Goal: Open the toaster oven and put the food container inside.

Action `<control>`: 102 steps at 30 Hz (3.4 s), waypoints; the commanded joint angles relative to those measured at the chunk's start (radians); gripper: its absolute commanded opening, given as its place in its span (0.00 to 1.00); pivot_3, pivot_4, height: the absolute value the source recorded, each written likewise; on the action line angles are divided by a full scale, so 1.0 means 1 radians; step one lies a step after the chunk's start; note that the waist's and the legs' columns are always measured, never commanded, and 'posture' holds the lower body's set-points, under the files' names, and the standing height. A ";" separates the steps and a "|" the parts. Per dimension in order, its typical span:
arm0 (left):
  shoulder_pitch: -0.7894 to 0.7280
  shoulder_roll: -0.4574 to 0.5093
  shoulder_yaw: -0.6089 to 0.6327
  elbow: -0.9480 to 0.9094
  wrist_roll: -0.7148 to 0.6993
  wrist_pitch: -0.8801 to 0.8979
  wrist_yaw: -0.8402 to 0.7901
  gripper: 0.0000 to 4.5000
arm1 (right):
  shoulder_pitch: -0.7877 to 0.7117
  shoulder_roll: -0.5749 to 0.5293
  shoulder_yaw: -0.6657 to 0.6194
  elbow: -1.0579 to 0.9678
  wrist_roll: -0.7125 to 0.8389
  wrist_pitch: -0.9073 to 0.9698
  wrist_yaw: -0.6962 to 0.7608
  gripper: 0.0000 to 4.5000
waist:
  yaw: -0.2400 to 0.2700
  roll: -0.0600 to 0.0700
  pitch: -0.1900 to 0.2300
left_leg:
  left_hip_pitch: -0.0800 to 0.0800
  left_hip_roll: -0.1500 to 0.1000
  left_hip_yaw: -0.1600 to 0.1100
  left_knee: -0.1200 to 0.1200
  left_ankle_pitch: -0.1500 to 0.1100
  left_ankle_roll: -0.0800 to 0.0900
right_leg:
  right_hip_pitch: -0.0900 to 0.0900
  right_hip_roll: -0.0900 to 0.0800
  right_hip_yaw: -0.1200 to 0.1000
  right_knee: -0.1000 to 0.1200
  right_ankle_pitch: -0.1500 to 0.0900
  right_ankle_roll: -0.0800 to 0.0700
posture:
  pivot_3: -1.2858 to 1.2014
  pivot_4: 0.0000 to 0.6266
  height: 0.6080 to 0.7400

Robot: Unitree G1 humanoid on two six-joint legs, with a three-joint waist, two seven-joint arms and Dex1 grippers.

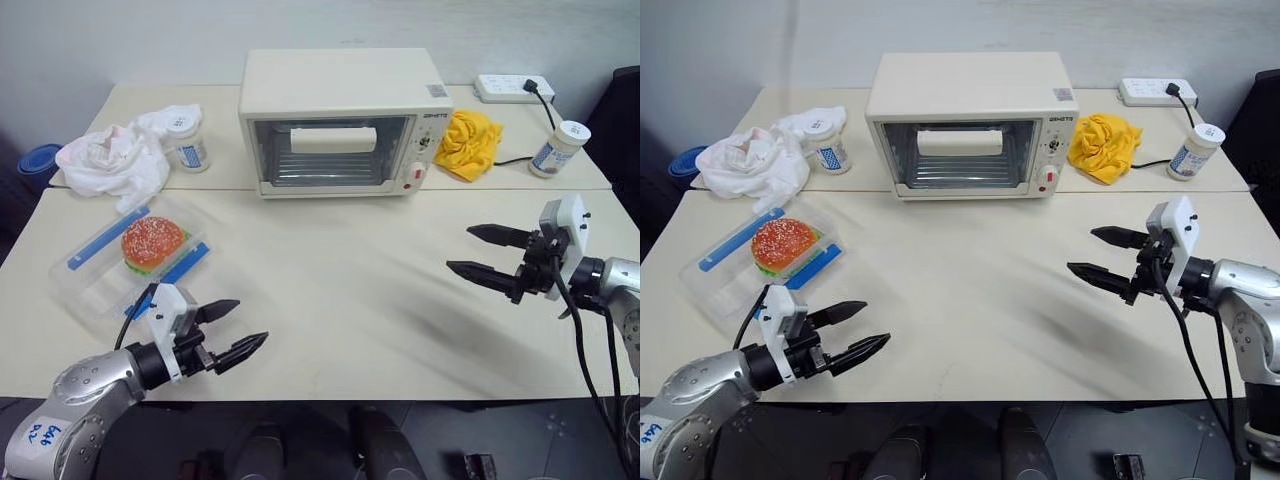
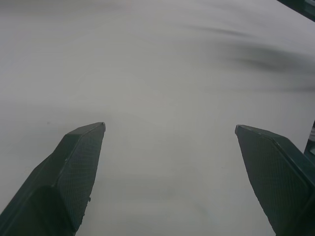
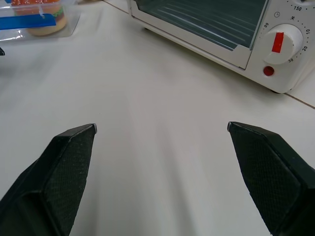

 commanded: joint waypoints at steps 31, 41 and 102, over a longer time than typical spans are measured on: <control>-0.523 0.363 0.239 0.180 -0.503 0.195 -0.039 1.00 | -0.585 0.334 0.220 0.349 -0.109 0.004 -0.205 0.99 | -0.006 0.001 0.001 | -0.003 0.000 0.000 -0.001 0.000 0.000 | -0.005 0.000 -0.001 0.000 0.000 -0.001 | 0.52 0.24 1.00; -0.623 0.396 0.199 0.268 -0.388 0.158 -0.116 1.00 | -0.752 0.426 0.252 0.575 -0.192 -0.115 -0.135 0.99 | -0.011 0.001 0.001 | -0.008 0.001 0.001 -0.002 0.000 -0.001 | -0.012 0.000 0.000 0.003 0.000 0.000 | 0.52 0.24 1.00; -0.649 0.204 -0.061 0.169 0.293 0.351 -0.347 0.21 | -0.182 0.029 0.047 -0.272 0.243 0.213 -0.052 1.00 | -0.016 0.000 0.002 | -0.004 0.002 0.000 0.001 0.001 0.002 | -0.008 0.002 0.001 0.006 0.001 0.001 | 0.52 0.24 1.00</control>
